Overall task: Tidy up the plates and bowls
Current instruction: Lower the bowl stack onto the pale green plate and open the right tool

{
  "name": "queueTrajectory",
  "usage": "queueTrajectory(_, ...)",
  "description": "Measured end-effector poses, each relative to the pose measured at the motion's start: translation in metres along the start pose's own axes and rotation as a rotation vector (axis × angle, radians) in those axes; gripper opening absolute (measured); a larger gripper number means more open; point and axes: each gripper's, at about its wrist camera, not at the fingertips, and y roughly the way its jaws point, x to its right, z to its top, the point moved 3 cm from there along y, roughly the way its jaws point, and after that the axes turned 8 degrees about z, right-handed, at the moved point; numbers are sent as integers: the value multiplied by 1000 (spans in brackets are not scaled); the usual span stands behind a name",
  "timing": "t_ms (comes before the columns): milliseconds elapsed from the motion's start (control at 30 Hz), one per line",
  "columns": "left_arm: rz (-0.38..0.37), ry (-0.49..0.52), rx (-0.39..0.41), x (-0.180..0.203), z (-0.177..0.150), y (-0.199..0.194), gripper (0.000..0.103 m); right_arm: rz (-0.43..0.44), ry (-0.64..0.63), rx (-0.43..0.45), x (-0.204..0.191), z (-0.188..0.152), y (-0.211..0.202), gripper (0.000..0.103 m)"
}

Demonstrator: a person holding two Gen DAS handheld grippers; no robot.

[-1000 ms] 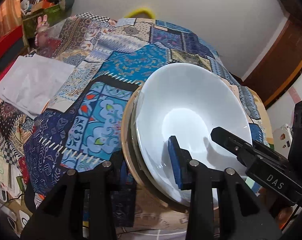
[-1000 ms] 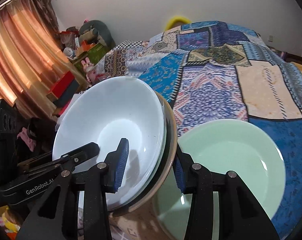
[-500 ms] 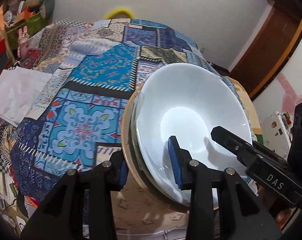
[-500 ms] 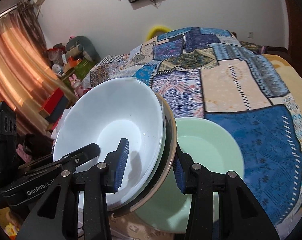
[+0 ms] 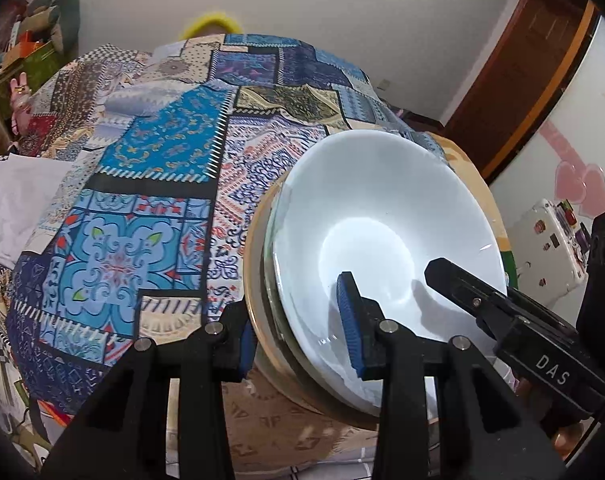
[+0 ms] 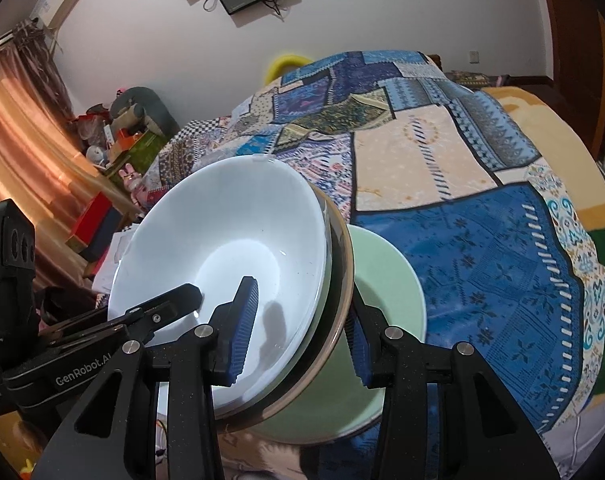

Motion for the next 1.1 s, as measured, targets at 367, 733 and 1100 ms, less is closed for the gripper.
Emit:
queueTrajectory(367,-3,28,-73,10,-4,29,36,-16,45,-41,20,-10,10,38)
queueTrajectory(733,-11,38,-110,10,-9,48,37,-15,63,-49,25,-15,15,38)
queueTrajectory(1100,-34,35,-120,6,-9,52,37,1,50,-36,25,-17,13,41)
